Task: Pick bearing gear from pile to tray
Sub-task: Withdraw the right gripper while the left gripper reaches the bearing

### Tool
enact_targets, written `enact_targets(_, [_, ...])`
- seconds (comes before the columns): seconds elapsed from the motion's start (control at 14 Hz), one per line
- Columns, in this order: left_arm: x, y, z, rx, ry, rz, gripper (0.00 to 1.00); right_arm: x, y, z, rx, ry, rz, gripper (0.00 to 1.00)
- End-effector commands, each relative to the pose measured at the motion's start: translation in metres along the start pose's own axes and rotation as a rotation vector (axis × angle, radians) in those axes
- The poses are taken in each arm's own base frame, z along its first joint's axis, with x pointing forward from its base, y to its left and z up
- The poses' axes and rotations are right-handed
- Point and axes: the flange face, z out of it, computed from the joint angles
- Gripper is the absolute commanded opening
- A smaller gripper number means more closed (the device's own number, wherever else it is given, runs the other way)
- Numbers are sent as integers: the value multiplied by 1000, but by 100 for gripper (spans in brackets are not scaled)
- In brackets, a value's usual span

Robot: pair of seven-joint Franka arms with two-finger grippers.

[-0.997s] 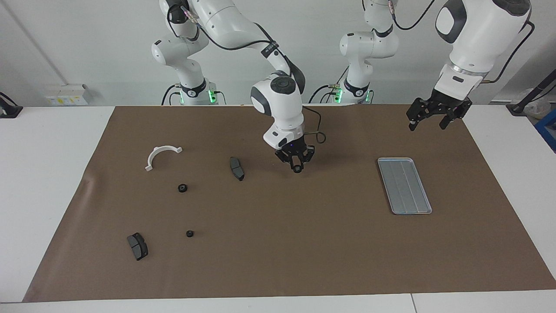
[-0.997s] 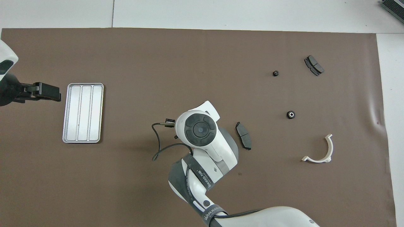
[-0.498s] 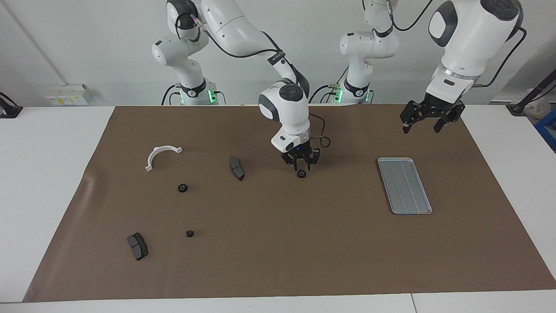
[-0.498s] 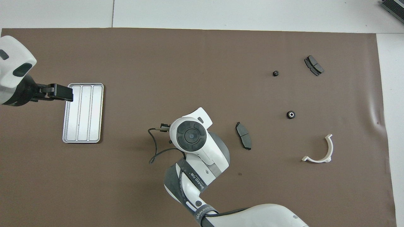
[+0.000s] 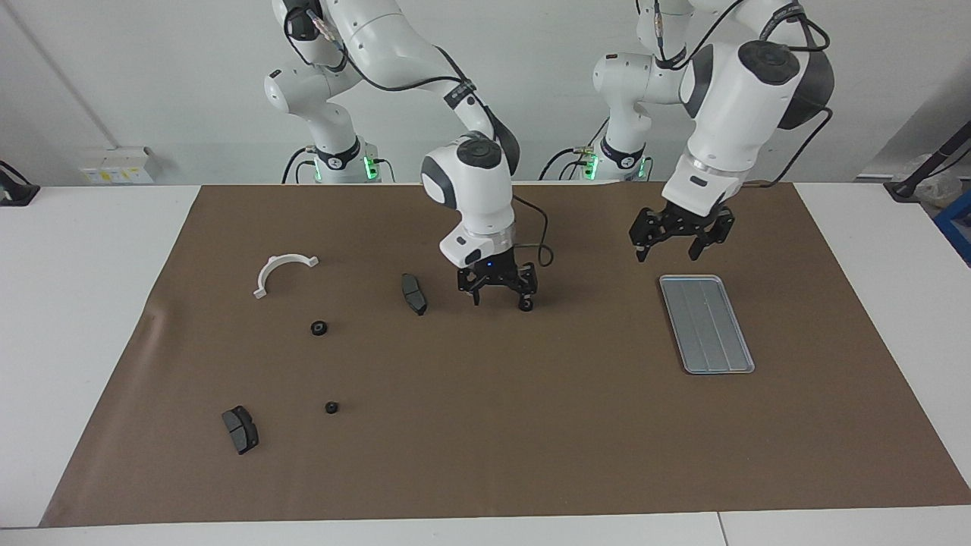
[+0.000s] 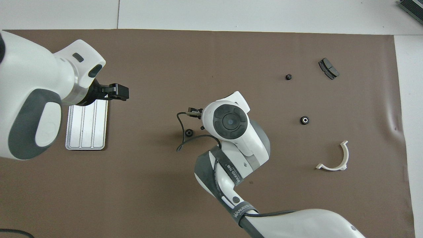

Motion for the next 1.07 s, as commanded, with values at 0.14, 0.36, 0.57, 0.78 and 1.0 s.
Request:
enact_targets(0.14, [6, 75, 43, -12, -5, -39, 100, 84, 112, -9, -61, 3, -135, 100])
enact_targets(0.36, [-17, 139, 94, 30, -61, -36, 100, 134, 174, -7, -94, -13, -221, 100])
enact_targets(0.57, [-33, 164, 133, 49, -45, -64, 100, 179, 190, 18, -130, -48, -235, 100])
enact_targets(0.78, [-59, 169, 176, 40, -37, -77, 100, 198, 200, 62, -140, -46, -248, 100])
enact_targets(1.0, [-72, 164, 195, 45, -42, -89, 100, 209, 224, 68, -131, -25, -294, 100])
